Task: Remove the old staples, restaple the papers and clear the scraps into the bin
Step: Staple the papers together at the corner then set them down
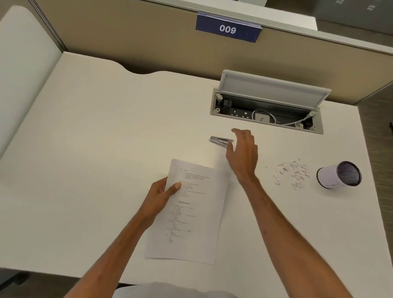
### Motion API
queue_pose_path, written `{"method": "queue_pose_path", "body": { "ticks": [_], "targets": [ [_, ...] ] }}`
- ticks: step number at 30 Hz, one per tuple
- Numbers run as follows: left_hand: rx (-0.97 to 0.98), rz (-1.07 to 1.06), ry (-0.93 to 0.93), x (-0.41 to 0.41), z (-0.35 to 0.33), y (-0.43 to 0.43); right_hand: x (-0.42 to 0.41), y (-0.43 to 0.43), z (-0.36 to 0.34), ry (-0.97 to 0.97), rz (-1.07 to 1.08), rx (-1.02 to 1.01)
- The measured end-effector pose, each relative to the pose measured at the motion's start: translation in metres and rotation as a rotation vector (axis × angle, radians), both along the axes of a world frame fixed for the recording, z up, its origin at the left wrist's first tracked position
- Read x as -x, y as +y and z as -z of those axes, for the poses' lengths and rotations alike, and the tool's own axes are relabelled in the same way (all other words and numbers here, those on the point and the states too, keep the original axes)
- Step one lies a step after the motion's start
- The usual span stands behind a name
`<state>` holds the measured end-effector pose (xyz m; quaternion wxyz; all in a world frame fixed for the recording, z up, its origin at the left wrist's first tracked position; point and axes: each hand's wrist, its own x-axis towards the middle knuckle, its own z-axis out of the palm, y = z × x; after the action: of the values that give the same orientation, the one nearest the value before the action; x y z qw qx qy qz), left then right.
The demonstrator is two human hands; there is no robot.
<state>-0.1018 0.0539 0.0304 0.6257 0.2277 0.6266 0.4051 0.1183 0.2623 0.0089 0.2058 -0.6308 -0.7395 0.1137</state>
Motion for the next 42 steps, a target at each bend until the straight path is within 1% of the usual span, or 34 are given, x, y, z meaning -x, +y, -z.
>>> {"method": "queue_pose_path", "body": {
  "ticks": [2, 3, 5, 8, 10, 13, 18, 20, 24, 26, 29, 31, 32, 36, 37, 40, 42],
  "targets": [
    [-0.006, -0.017, -0.003, -0.002, -0.003, 0.002, 0.016, -0.04, -0.025, 0.13, 0.03, -0.09],
    [-0.011, -0.023, -0.001, -0.004, -0.005, 0.003, 0.024, -0.061, -0.037, 0.172, 0.013, -0.089],
    [-0.028, -0.03, 0.002, -0.008, -0.01, 0.004, 0.038, -0.1, -0.057, 0.243, -0.037, -0.012],
    [-0.08, -0.028, 0.015, -0.015, -0.02, 0.004, 0.048, -0.14, -0.074, 0.252, -0.086, 0.158],
    [-0.124, -0.032, 0.046, -0.022, -0.028, 0.004, 0.05, -0.153, -0.077, 0.256, -0.098, 0.216],
    [-0.173, -0.069, 0.128, -0.035, -0.04, 0.004, 0.052, -0.162, -0.083, 0.27, -0.101, 0.241],
    [-0.257, -0.098, 0.35, -0.063, -0.063, 0.001, 0.048, -0.166, -0.107, 0.317, -0.096, 0.244],
    [-0.31, -0.057, 0.407, -0.075, -0.074, -0.001, 0.043, -0.165, -0.118, 0.392, -0.053, 0.255],
    [-0.473, 0.121, 0.473, -0.095, -0.093, -0.01, 0.028, -0.163, -0.134, 0.562, -0.003, 0.222],
    [-0.535, 0.186, 0.483, -0.099, -0.094, -0.012, 0.02, -0.163, -0.141, 0.601, 0.005, 0.187],
    [-0.576, 0.249, 0.5, -0.1, -0.094, -0.016, 0.009, -0.159, -0.15, 0.613, 0.03, 0.154],
    [-0.584, 0.206, 0.492, -0.1, -0.099, -0.021, 0.001, -0.155, -0.157, 0.64, 0.041, 0.168],
    [-0.583, 0.15, 0.478, -0.099, -0.101, -0.023, -0.004, -0.153, -0.161, 0.67, 0.039, 0.191],
    [-0.51, -0.19, 0.337, -0.087, -0.107, -0.026, -0.022, -0.151, -0.184, 0.818, 0.011, 0.334],
    [-0.486, -0.248, 0.296, -0.08, -0.106, -0.024, -0.026, -0.153, -0.191, 0.862, -0.004, 0.375],
    [-0.399, -0.315, 0.173, -0.059, -0.105, -0.018, -0.035, -0.158, -0.208, 0.953, -0.052, 0.471],
    [-0.343, -0.332, 0.046, -0.046, -0.104, -0.016, -0.038, -0.162, -0.216, 0.989, -0.063, 0.507]
  ]
}}
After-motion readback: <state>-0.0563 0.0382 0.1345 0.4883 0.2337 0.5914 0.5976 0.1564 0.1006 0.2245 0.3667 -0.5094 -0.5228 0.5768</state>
